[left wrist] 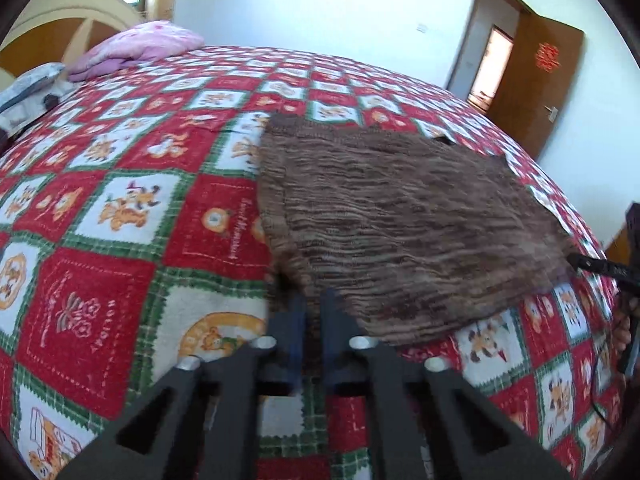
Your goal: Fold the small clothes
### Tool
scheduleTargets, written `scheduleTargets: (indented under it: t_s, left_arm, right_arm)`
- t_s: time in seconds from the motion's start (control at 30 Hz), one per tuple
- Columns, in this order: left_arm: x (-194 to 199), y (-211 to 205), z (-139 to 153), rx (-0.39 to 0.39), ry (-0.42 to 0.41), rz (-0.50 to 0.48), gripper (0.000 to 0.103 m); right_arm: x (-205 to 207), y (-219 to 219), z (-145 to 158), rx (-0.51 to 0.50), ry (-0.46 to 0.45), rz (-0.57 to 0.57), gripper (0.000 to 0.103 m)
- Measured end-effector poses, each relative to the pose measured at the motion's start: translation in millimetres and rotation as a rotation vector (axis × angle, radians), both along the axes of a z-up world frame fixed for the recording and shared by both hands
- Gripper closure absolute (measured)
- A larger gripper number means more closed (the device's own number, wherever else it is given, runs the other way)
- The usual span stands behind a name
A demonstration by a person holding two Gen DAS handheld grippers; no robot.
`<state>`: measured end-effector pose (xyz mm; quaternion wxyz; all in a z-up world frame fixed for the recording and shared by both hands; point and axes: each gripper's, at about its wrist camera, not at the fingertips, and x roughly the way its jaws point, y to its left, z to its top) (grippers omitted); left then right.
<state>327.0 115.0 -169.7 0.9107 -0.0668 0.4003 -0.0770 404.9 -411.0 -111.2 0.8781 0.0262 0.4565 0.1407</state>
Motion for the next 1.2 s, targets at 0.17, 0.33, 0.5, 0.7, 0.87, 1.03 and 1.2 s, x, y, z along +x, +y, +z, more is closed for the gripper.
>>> scheduleTargets:
  t_s: [0.17,0.33,0.5,0.7,0.87,1.03,1.2]
  left_arm:
    - [-10.7,5.3,21.7,0.006,-0.061,-0.014,0.098]
    - [-25.8,8.4,38.4,0.0,-0.102,-0.051,0.098]
    - [-25.3,6.4,12.1,0.022,-0.035,-0.051,0.098]
    - [-25.5,10.2,0.5,0.001,-0.008,-0.039,0.098]
    - [-25.0,4.0,-1.0,0.025,-0.005,-0.05,0.098]
    - [-33.8,-2.1,-1.4,0.063,-0.023,-0.064,0.098]
    - [-32.8,0.2,-1.9,0.057,-0.029,-0.051,0.096]
  right_arm:
    - [-14.8,2.1,25.8,-0.006,-0.075,0.032,0.092]
    - [-25.1,-0.4,27.9,-0.015,-0.076,0.046,0.093]
    - [-24.9,-9.9,7.9,-0.005,-0.023,0.021,0.096]
    - [-32.5,-15.5,1.2,-0.032,-0.002,0.018,0.097]
    - [-27.0,-19.0,-7.0,-0.027,0.019,-0.006,0.097]
    - [-31.9,-11.9,-5.5,-0.078,0.021,0.001,0.097]
    - [-29.6,-12.6,-6.2,-0.084,0.036,-0.006,0.097]
